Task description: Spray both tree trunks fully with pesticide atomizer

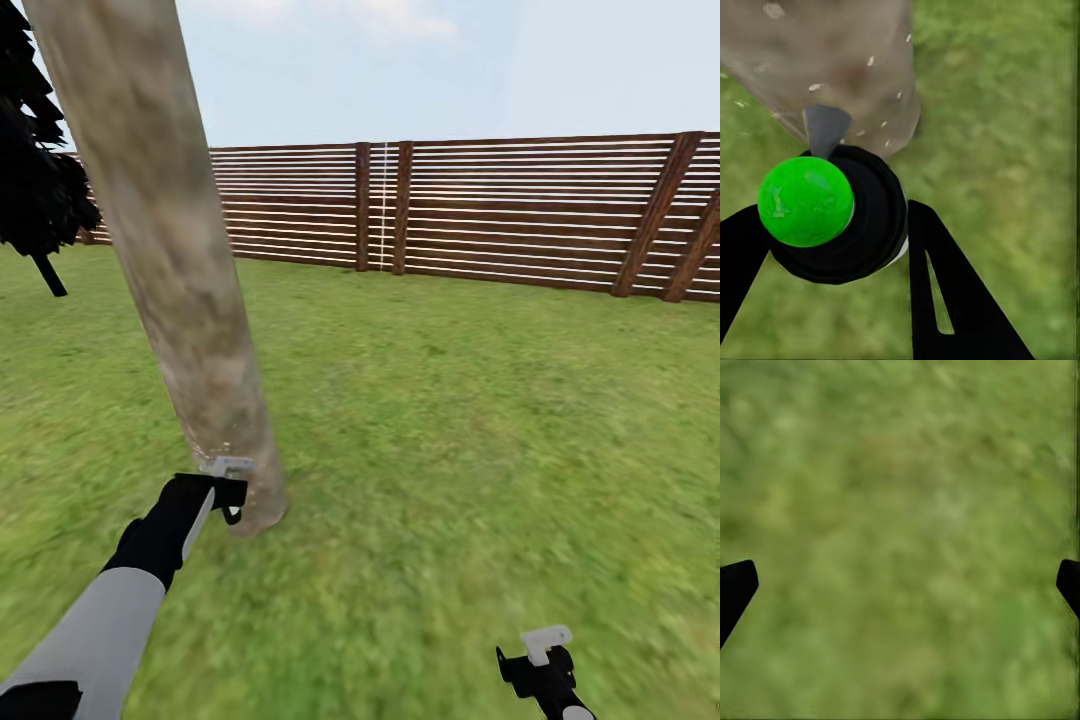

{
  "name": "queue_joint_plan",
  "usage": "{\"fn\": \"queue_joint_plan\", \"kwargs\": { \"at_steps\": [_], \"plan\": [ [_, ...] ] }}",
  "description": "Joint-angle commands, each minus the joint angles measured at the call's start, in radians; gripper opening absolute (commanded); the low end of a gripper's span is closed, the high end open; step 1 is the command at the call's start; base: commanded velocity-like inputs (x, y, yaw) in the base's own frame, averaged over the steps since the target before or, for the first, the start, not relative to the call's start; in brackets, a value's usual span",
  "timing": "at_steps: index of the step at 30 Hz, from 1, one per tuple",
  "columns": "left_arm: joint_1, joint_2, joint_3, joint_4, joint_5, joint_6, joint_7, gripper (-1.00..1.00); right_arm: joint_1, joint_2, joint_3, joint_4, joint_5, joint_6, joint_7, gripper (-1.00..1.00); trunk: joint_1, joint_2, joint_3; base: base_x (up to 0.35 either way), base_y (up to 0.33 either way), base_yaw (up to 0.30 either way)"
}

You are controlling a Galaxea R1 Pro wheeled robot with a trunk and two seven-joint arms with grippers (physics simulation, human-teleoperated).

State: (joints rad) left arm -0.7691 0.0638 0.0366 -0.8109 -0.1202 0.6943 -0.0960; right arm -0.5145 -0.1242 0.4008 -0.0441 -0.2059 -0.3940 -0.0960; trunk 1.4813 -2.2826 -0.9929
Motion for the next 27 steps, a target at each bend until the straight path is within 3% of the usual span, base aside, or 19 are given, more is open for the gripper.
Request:
{"fn": "queue_joint_plan", "kwargs": {
  "at_steps": [1, 2, 4, 6, 14, 19, 22, 24, 27],
  "plan": [
    [-0.001, 0.000, 0.006, -0.002, -0.010, 0.004, -0.010, -1.00, 0.000, 0.000, 0.009, 0.000, -0.008, -0.002, -0.002, 1.00, 0.000, 0.000, -0.001, 0.007, -0.272, 0.076],
    [-0.001, 0.000, 0.013, -0.002, -0.010, 0.004, -0.010, -1.00, -0.001, 0.000, 0.009, 0.000, -0.008, -0.002, -0.002, 1.00, 0.000, 0.000, -0.001, 0.004, -0.272, 0.170],
    [0.002, -0.001, 0.063, -0.002, -0.010, 0.003, -0.010, -1.00, -0.001, 0.000, 0.009, 0.000, -0.008, -0.002, -0.002, 1.00, 0.000, 0.000, -0.001, 0.001, -0.272, 0.245],
    [0.003, -0.002, 0.078, -0.001, -0.011, 0.002, -0.009, -1.00, -0.001, 0.000, 0.009, 0.000, -0.008, -0.002, -0.002, 1.00, 0.000, 0.000, -0.001, 0.000, -0.272, 0.269],
    [0.007, -0.007, 0.079, 0.007, -0.018, -0.011, -0.004, -1.00, -0.001, 0.003, 0.009, 0.001, -0.008, -0.002, -0.002, 1.00, 0.000, 0.000, -0.001, 0.000, -0.272, 0.217],
    [0.005, -0.038, 0.082, 0.003, -0.018, -0.010, -0.001, -1.00, 0.000, 0.003, 0.009, 0.001, -0.007, -0.002, -0.002, 1.00, 0.000, 0.000, -0.001, 0.003, -0.272, 0.008],
    [0.007, -0.012, 0.100, 0.001, -0.020, -0.010, 0.006, -1.00, 0.000, 0.003, 0.009, 0.001, -0.008, -0.002, -0.002, 1.00, 0.000, 0.000, -0.001, 0.076, -0.272, 0.000],
    [0.012, 0.038, 0.128, 0.002, -0.020, -0.011, 0.028, -1.00, 0.000, 0.003, 0.009, 0.001, -0.007, -0.002, -0.002, 1.00, 0.000, 0.000, -0.001, 0.112, -0.272, 0.000],
    [0.026, 0.050, 0.127, 0.014, -0.022, -0.013, 0.034, -1.00, 0.000, 0.003, 0.009, 0.001, -0.007, -0.002, -0.002, 1.00, 0.000, 0.000, -0.001, 0.135, -0.267, 0.000]
  ]
}}
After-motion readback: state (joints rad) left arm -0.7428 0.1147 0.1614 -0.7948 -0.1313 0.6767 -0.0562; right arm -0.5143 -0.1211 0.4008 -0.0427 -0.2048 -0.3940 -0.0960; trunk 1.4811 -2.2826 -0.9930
